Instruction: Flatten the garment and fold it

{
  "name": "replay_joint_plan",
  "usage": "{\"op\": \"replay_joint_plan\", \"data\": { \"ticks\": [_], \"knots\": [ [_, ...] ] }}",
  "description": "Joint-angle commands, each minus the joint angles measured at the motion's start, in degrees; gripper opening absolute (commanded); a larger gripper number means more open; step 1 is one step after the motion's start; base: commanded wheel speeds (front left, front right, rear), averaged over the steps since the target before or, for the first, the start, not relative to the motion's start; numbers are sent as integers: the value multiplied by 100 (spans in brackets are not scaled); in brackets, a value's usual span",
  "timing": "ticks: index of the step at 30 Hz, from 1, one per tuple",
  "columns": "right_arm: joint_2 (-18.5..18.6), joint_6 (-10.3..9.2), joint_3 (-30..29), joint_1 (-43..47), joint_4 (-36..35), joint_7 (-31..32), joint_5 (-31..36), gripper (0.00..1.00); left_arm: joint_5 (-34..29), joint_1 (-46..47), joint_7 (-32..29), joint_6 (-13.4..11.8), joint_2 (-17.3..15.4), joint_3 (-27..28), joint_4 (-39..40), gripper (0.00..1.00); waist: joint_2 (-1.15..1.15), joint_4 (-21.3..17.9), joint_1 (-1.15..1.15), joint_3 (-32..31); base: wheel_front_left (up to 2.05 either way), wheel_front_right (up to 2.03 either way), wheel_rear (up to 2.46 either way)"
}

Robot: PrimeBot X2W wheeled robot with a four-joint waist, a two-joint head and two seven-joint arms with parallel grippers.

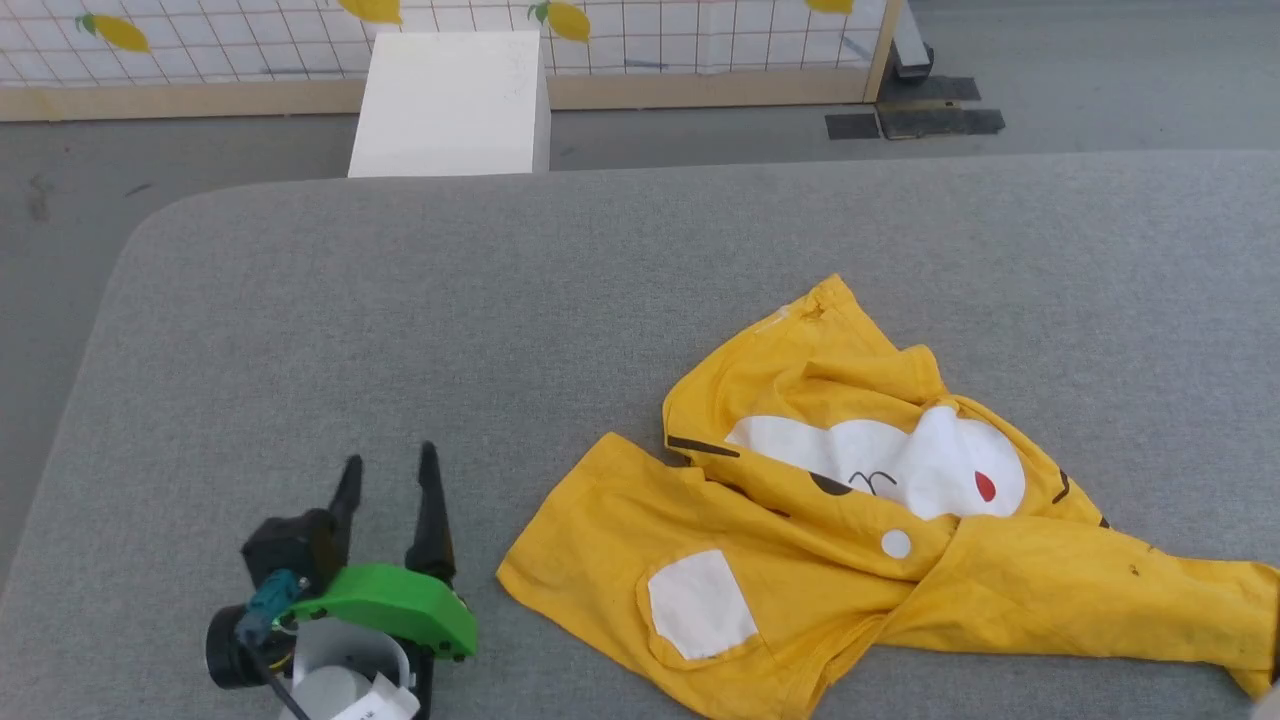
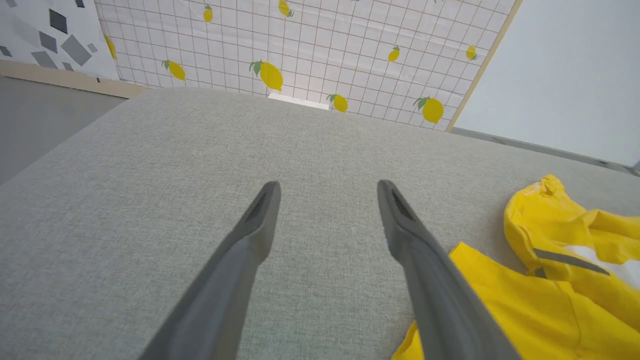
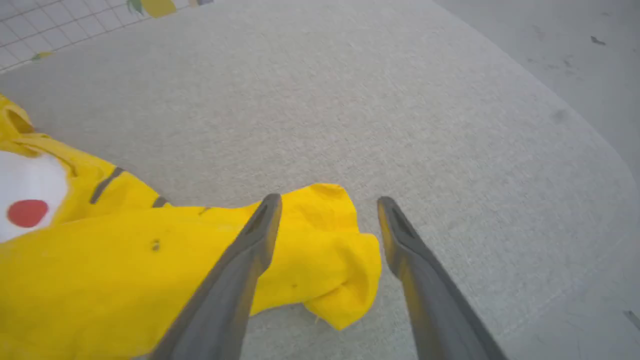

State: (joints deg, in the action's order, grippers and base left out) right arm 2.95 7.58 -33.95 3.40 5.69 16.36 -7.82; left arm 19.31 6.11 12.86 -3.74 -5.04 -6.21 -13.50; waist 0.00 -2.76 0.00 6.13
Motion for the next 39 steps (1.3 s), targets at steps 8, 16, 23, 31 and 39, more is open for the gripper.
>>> {"op": "replay_joint_plan", "data": {
  "ticks": [8, 16, 23, 31, 39],
  "knots": [
    [6, -9, 1212, 520, -1083, -1111, 162, 100, -122, -141, -1526, 297, -239, -618, -127, 100, 0, 9, 0, -123, 0, 0, 0],
    [5, -9, 1707, 520, -1161, -1148, 38, 100, -56, -40, -3071, 5, -178, -855, -236, 100, 0, -186, 0, -64, 0, 0, 0],
    [1, -9, 1890, 418, -1141, -1188, -41, 100, 139, 22, -3899, 111, -137, -1057, -320, 100, 0, -377, 0, 64, 0, 0, 0],
    [-2, -9, 1866, 363, -1116, -1178, -93, 100, 197, 55, -3733, 73, -183, -972, -119, 0, 0, -454, 0, 145, 0, 0, 0],
    [-5, -9, 1420, 437, -920, -682, -116, 100, 338, -282, -3072, -366, -399, -291, 188, 0, 0, -306, 0, 76, 0, 0, 0]
  ]
}}
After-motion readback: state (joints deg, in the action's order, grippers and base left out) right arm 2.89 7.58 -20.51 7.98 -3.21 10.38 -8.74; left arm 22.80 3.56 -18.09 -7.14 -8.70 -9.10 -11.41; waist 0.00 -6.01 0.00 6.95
